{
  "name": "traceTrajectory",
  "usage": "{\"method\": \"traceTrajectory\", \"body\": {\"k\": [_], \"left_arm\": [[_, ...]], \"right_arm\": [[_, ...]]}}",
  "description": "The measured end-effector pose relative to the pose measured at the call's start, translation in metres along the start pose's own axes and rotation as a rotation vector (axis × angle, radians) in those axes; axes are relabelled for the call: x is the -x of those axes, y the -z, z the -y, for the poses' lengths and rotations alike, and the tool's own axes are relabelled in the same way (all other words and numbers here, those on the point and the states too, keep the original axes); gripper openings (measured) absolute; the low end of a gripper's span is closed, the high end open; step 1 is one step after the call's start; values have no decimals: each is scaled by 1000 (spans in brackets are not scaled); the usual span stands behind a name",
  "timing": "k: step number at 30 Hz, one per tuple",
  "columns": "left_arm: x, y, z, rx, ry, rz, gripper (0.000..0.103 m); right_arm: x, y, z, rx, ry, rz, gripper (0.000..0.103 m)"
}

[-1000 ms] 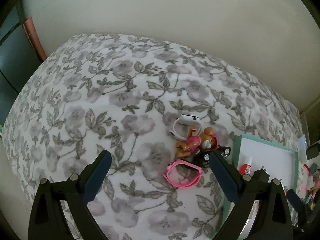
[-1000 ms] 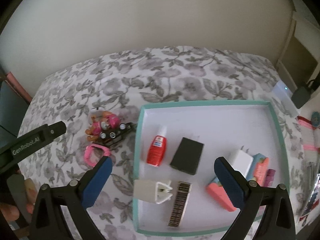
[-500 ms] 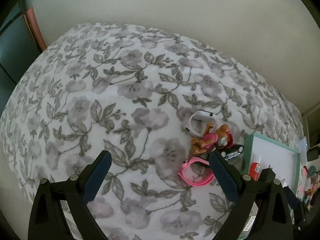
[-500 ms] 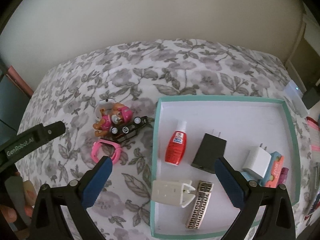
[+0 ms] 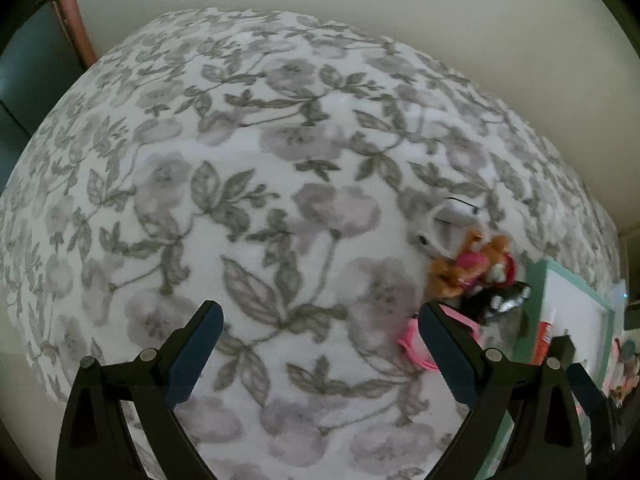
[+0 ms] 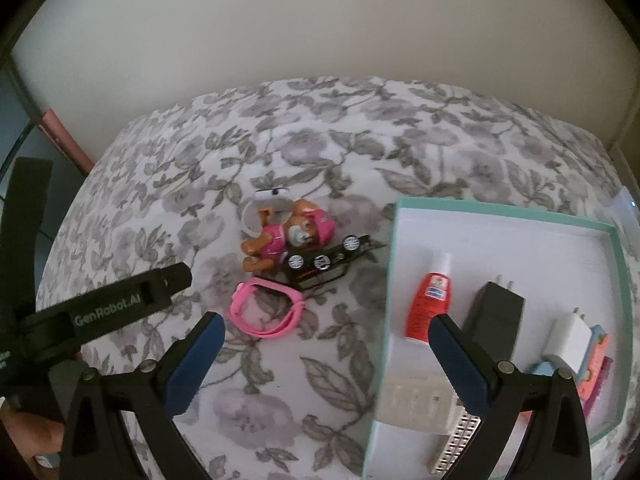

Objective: Organize rigid objects
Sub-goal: 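Grasp the pink wristband with the right tool while the left tool approaches the toy dog figure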

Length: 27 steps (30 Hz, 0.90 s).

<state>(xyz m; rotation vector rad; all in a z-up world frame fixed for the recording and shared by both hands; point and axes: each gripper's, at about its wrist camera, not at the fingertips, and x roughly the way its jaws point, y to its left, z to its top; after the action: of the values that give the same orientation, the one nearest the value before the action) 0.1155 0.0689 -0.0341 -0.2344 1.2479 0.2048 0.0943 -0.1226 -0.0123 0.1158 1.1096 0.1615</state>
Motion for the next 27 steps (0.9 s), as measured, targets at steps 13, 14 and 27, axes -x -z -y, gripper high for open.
{"method": "traceTrajectory", "body": {"k": [13,14,27], "left_arm": [[-13,-13,-36,57,-46,0,98],[-12,-14,-39,63,-47,3,98],[-20,-27,-47,93,-14,-4,98]], "right_arm": [[-25,-6,-31,50,-48,-16,103],[-27,-6,-33,53,-52,-20,103],[-64,-2,-48,102,-10,-87,102]]}}
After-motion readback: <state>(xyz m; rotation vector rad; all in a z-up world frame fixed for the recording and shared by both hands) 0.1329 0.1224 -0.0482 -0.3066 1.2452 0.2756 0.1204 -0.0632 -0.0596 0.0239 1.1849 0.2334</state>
